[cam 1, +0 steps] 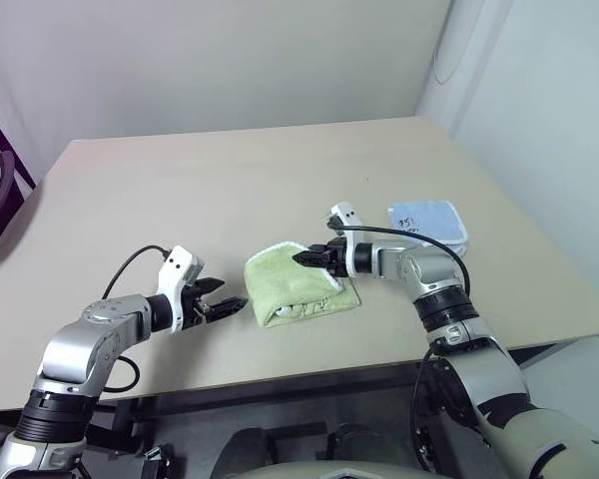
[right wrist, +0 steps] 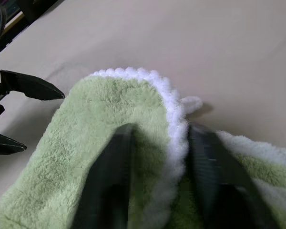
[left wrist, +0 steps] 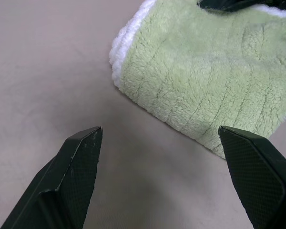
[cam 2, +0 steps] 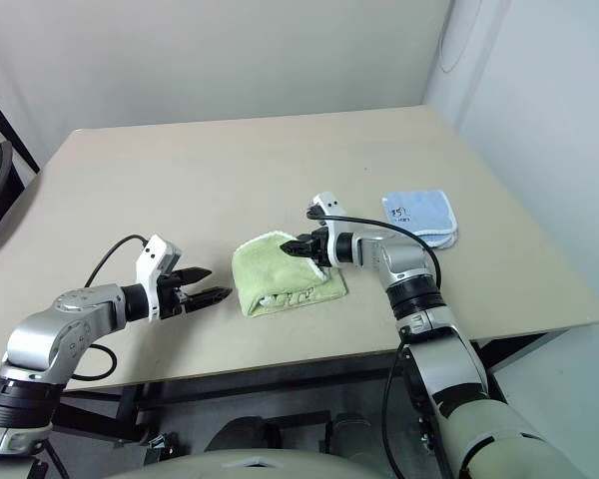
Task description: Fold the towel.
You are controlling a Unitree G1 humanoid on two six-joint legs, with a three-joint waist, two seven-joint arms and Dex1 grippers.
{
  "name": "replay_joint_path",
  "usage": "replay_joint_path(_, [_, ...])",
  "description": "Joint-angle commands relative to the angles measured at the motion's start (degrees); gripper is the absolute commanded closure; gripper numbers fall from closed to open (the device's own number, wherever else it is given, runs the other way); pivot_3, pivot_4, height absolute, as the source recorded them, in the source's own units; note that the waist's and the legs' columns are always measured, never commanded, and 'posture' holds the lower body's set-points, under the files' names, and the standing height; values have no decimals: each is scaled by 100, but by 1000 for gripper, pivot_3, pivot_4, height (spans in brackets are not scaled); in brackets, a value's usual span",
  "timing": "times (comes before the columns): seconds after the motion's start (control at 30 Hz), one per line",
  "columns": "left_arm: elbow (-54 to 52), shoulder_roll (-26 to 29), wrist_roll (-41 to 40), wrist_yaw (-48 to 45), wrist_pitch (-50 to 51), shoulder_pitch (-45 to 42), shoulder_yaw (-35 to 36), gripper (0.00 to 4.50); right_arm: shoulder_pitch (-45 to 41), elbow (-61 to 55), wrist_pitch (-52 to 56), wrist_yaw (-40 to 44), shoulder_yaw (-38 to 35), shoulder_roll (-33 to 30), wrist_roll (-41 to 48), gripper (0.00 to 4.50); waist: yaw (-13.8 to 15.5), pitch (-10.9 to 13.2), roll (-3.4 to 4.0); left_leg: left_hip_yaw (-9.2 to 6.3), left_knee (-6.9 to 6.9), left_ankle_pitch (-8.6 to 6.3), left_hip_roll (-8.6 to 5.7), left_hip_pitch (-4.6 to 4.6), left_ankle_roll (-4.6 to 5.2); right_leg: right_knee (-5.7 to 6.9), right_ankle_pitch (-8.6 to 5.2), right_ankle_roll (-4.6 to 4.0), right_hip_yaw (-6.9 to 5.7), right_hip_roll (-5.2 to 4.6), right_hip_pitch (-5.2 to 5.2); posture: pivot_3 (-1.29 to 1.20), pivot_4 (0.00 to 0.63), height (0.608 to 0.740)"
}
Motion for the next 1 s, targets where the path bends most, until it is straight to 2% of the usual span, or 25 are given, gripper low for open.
replay_joint_path(0.03, [-145,22,12,18,-70,-5,156,389,-40,-366,-135,-57,-159,-15,49,4242,1,0,0,0,0,0,0,0,0,0,0,0,0,0,0,0,0,740])
replay_joint_path(0.07, [-143,23,14,16,-71,-3,154,389,-27,-389,-138,-78,-172,-19,46,4472,1,0,0,0,0,0,0,0,0,0,0,0,0,0,1,0,0,740])
replay_joint_path(0.47, [-63,103,120,-184,-177,-87,79,389,559,-1898,1272,218,-580,-896,861,4472,20,0,0,0,1,0,0,-1,0,-1,-1,-1,0,-3,1,0,0,740])
replay_joint_path(0.6, [59,72,201,-265,-264,-205,-10,389,571,-1584,1182,-343,-740,-722,709,4472,-11,0,0,-1,-1,0,2,0,1,-2,-1,-1,0,-1,0,0,0,740])
replay_joint_path(0.73, [98,43,262,-346,-378,-277,-76,389,632,-1167,714,-393,-486,-692,433,4472,8,0,0,0,1,0,2,0,1,-2,-1,-1,0,-1,1,0,0,740])
replay_joint_path(0.83, [118,44,237,-390,-388,-300,-21,389,590,-854,523,-513,-505,-652,300,3814,20,0,0,0,0,0,1,-2,2,-5,0,-1,0,-1,1,0,0,740])
replay_joint_path(0.87, [125,45,227,-398,-383,-305,-2,33,578,-777,419,-566,-538,-635,261,3484,19,0,0,0,0,0,1,-2,2,-5,0,-1,0,-1,1,0,0,740])
replay_joint_path(1.0, [89,10,152,-484,-453,-295,94,0,537,-691,250,-530,-649,-638,294,2103,13,0,0,0,2,0,1,-2,2,-3,0,0,-1,0,2,0,0,740])
